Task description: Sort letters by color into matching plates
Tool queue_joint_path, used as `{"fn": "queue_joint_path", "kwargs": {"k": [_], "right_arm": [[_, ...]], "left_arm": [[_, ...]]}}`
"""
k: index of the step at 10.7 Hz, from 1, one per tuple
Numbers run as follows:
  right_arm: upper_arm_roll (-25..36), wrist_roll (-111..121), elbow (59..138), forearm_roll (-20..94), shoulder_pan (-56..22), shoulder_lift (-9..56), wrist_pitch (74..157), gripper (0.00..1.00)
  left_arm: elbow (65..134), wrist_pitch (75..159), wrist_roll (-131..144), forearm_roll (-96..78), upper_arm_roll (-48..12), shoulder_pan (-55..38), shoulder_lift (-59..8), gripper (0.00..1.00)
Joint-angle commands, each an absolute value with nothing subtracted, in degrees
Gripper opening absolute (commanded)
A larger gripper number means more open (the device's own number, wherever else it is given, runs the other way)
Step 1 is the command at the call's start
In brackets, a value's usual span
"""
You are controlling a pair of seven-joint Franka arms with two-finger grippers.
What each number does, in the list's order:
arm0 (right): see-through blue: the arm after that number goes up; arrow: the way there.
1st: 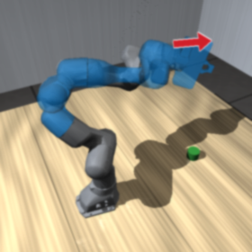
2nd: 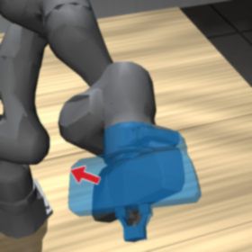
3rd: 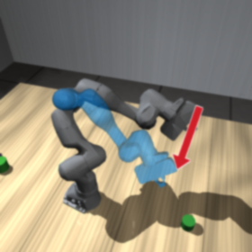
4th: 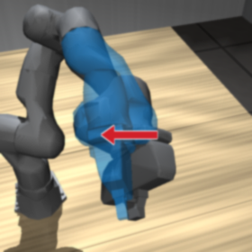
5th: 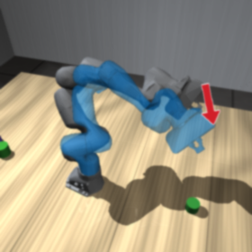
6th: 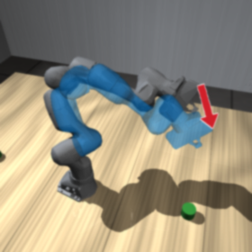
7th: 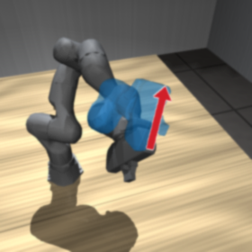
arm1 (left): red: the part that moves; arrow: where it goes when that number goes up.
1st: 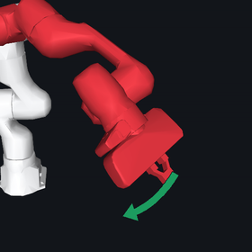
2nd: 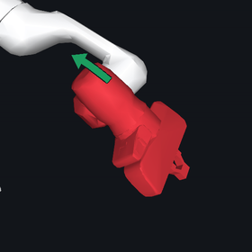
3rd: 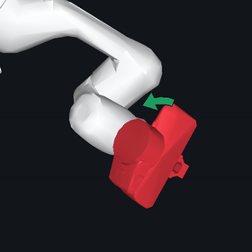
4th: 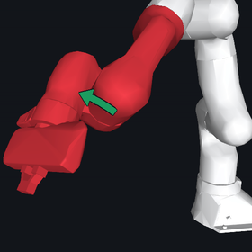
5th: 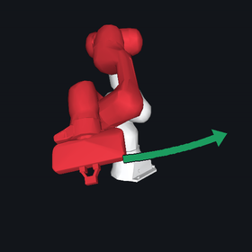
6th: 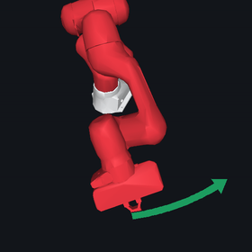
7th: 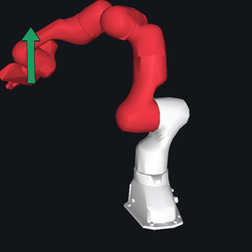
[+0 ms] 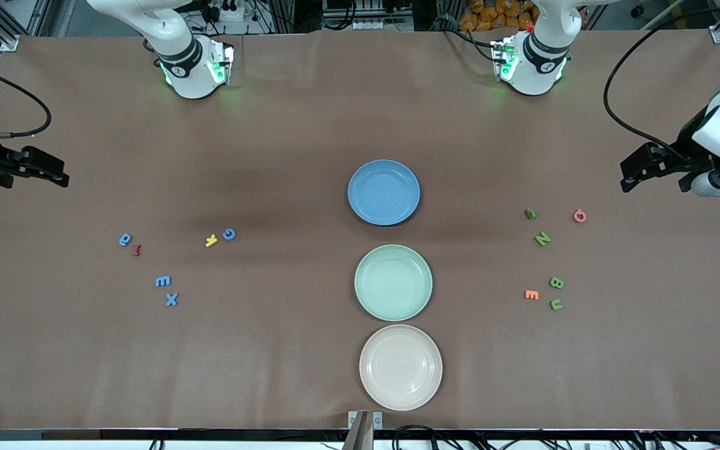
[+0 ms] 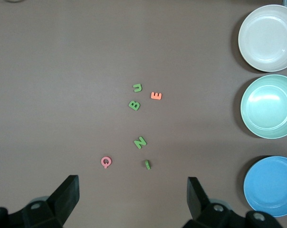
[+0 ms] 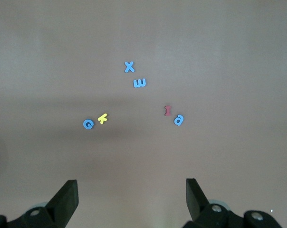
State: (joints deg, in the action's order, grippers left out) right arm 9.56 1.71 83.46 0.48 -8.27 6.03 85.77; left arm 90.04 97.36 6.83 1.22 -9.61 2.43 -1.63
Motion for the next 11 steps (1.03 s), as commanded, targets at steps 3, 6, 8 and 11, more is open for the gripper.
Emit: {"fn": "queue_joint_path", "kwargs": {"k": [3,6,8,11], "right_arm": [[9.6,1.3,83.8,1.2,-8.3,5.1,85.9,1.0],[9.7,1.1,84.3,1.2,-8.4,5.3,87.9,1.0],[9.8,1.1,86.5,1.9,-8.4,5.5,91.3,1.0],[9.8,5.9,96.6,4.5,-7.6,5.6,104.5,1.0]], "left_arm": [[89.0,96.4,5.6,2.5,-9.2,2.3,-2.5,1.0],[89.6,96.8,5.7,2.6,-9.6,2.0,-4.4,1.0],[92.6,101.6,5.8,2.6,-9.7,2.1,-6.3,1.0],[100.0,113.3,5.8,2.5,-9.8,3.0,-8.1,1.0]]}}
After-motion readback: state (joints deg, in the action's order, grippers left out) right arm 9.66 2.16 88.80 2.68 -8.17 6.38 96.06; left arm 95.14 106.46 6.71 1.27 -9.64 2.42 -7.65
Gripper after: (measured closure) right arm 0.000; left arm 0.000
